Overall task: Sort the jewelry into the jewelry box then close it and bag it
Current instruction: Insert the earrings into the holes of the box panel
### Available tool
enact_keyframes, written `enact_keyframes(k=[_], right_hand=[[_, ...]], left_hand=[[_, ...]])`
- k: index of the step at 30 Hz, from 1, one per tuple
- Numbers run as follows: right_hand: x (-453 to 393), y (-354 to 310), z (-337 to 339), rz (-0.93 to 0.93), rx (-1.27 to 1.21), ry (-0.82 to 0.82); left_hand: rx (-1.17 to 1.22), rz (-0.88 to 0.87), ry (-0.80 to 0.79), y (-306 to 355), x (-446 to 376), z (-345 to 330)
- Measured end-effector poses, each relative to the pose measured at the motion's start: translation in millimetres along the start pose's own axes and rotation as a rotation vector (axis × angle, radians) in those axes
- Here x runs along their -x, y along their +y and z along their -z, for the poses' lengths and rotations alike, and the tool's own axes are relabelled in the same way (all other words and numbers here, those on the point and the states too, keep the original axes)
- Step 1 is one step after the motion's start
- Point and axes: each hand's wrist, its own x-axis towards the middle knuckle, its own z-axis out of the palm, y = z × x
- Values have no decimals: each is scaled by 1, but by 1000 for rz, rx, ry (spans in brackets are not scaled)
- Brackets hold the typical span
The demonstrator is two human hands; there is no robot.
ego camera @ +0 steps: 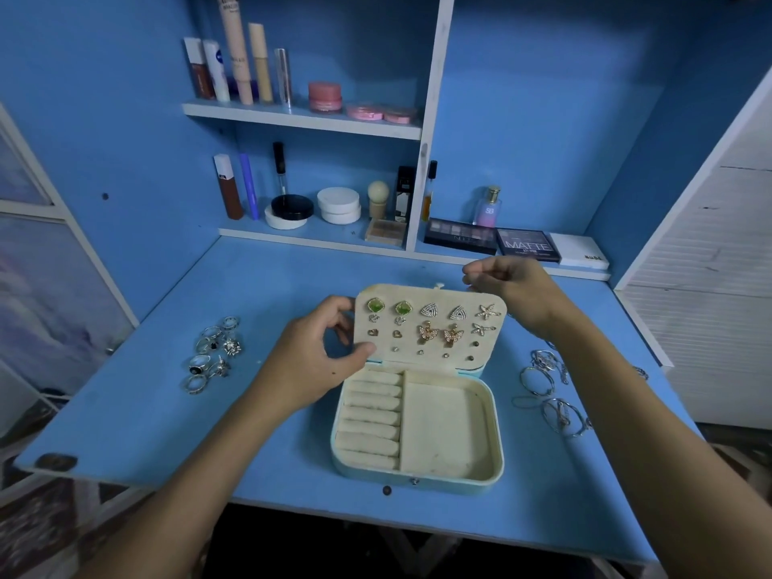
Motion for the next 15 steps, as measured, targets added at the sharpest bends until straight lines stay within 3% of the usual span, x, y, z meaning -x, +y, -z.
enact_keyframes(k=[4,15], right_hand=[[1,-3,-6,-6,-99,-99],[14,-17,-30,19,-81,-299]], left_hand=[[-74,-93,87,2,9,-2],[-117,-308,51,-10,17,3]])
